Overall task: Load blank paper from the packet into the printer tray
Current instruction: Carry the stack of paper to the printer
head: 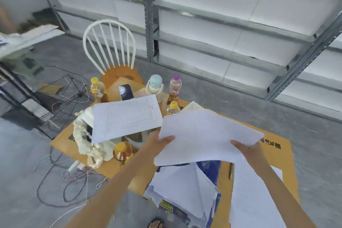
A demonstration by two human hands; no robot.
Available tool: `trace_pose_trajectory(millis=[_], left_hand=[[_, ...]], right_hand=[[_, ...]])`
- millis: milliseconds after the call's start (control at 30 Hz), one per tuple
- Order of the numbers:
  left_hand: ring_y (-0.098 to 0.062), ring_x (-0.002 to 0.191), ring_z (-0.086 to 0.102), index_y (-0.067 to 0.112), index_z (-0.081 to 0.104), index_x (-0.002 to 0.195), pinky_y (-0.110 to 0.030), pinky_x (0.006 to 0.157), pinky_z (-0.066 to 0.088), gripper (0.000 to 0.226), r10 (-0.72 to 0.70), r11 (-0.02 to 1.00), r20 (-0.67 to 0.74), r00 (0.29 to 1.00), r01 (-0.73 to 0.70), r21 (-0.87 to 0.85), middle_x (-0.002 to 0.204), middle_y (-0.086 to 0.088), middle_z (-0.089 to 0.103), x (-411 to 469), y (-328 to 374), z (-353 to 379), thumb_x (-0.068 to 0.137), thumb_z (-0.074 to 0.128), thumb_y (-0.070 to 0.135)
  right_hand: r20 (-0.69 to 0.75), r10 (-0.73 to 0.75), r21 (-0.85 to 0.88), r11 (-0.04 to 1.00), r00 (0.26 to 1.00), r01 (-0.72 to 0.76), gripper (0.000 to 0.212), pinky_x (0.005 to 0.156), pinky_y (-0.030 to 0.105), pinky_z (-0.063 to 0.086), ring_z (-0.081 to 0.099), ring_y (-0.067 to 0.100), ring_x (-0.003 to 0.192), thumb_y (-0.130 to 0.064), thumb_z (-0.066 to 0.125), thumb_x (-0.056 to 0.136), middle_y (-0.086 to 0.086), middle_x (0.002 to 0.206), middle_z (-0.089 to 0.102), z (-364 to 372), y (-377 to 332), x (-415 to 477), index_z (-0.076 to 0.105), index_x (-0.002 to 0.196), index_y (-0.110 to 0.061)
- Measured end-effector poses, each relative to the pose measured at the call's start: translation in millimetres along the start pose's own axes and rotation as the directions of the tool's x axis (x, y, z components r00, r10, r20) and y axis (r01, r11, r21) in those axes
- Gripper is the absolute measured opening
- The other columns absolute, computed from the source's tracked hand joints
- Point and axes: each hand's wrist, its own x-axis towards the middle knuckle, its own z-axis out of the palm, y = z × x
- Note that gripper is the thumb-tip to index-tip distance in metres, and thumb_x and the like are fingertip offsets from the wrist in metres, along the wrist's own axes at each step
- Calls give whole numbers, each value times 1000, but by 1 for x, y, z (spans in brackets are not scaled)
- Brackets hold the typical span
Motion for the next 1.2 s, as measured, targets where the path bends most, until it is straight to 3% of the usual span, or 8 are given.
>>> trace_pose_trajectory(millis=[133, 333, 433, 600, 833, 1000, 1067, 1200], left_hand=[[2, 70, 69, 31, 66, 85, -13, 56, 53, 3, 143, 974, -189, 972, -172, -147, 82, 13, 72, -53, 20, -62, 85, 67, 28], [2, 68, 70, 27, 65, 88, -15, 55, 54, 15, 95, 940, -427, 899, -223, -259, 75, 20, 75, -157, 2, -164, 81, 72, 16], [-5, 68, 72, 24, 72, 83, -19, 54, 55, 5, 14, 916, -568, 823, -239, -323, 80, 10, 78, -222, -23, -219, 84, 68, 20], [-15, 77, 74, 20, 77, 86, -26, 59, 58, 12, -148, 846, -785, 601, -334, -415, 90, 0, 77, -339, -72, -281, 84, 66, 24], [-21, 77, 74, 16, 73, 91, -35, 68, 62, 14, -348, 802, -891, 291, -400, -444, 90, -2, 78, -478, -138, -316, 85, 67, 27], [-34, 91, 71, 5, 67, 105, -48, 82, 58, 30, -470, 753, -876, 106, -469, -461, 101, -14, 74, -536, -167, -319, 87, 65, 29], [-38, 96, 68, 4, 66, 108, -53, 90, 53, 34, -520, 720, -850, 85, -491, -490, 105, -16, 72, -548, -176, -317, 86, 65, 31], [-35, 90, 72, 14, 69, 105, -48, 81, 57, 42, -573, 647, -806, 146, -523, -555, 101, -12, 76, -561, -189, -307, 71, 78, 36]], right_hand=[[200, -134, 4, 991, 971, 136, 13, 43, 5, 43, 62, -7, 48, -17, 70, 82, -20, 57, 70, 31, -79, 5, 70, 73, -26], [465, -191, 61, 981, 865, 183, 18, 41, 18, 50, 66, 5, 49, -28, 68, 82, -8, 58, 73, 162, -151, 3, 70, 74, -12], [686, -214, 120, 976, 696, 182, 28, 49, 21, 55, 71, 10, 62, -37, 69, 74, -5, 73, 77, 250, -181, -30, 68, 89, -13], [917, -207, 151, 971, 341, 184, 31, 57, 20, 55, 74, 11, 77, -43, 72, 67, -6, 88, 78, 390, -228, -114, 74, 90, -23], [986, -158, 168, 944, -57, 283, 19, 69, 31, 59, 71, 17, 81, -27, 63, 82, -1, 94, 76, 534, -246, -252, 69, 98, -18], [982, -112, 153, 944, -152, 291, 20, 81, 41, 53, 66, 29, 88, -17, 60, 88, 14, 101, 70, 599, -230, -321, 67, 103, -6], [983, -69, 119, 946, -171, 301, 14, 75, 35, 57, 70, 24, 80, -17, 61, 87, 9, 92, 74, 618, -220, -337, 68, 96, -8], [973, -11, 91, 937, -232, 337, 18, 62, 26, 57, 73, 18, 74, -21, 65, 84, 1, 85, 77, 650, -208, -354, 71, 95, -7]])
